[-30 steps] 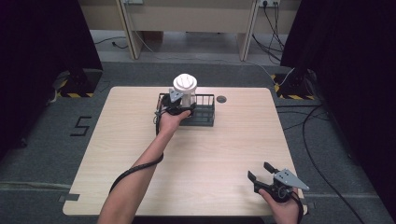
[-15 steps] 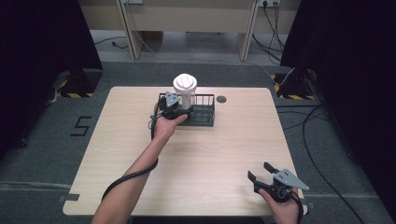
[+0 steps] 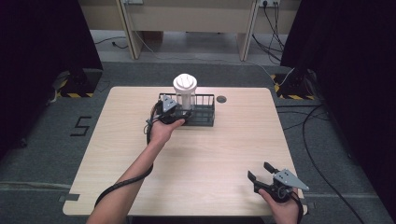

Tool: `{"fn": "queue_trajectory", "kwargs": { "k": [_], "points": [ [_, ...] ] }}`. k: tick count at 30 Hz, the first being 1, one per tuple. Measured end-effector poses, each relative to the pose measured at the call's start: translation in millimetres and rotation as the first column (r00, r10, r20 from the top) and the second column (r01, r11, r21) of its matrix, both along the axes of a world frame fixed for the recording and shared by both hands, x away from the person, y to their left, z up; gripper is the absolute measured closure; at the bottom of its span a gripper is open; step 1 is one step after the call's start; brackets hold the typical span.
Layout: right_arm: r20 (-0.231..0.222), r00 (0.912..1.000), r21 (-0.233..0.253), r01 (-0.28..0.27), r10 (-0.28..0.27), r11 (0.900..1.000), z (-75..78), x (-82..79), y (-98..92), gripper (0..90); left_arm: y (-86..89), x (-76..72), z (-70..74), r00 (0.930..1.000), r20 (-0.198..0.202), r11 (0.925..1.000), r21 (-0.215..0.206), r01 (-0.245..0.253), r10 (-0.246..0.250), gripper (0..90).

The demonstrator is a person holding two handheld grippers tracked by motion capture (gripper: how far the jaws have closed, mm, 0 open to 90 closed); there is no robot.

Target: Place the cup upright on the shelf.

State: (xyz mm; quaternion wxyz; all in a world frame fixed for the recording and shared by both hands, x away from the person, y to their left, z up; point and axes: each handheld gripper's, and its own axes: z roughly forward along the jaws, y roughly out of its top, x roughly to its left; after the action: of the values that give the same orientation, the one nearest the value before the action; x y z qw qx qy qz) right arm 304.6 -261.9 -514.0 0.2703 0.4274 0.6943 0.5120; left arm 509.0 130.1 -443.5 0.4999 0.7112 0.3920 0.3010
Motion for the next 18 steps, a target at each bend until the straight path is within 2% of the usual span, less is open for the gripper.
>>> {"fn": "queue_trajectory", "kwargs": {
  "k": [18],
  "points": [
    [0.0,1.0,-0.005,0.003,-0.003,1.0,0.1,-0.3,0.9,23.0,22.0,-35.7,3.0,0.9994,0.031,0.9998,0.006,0.017,-0.017,14.4]
  ]
}}
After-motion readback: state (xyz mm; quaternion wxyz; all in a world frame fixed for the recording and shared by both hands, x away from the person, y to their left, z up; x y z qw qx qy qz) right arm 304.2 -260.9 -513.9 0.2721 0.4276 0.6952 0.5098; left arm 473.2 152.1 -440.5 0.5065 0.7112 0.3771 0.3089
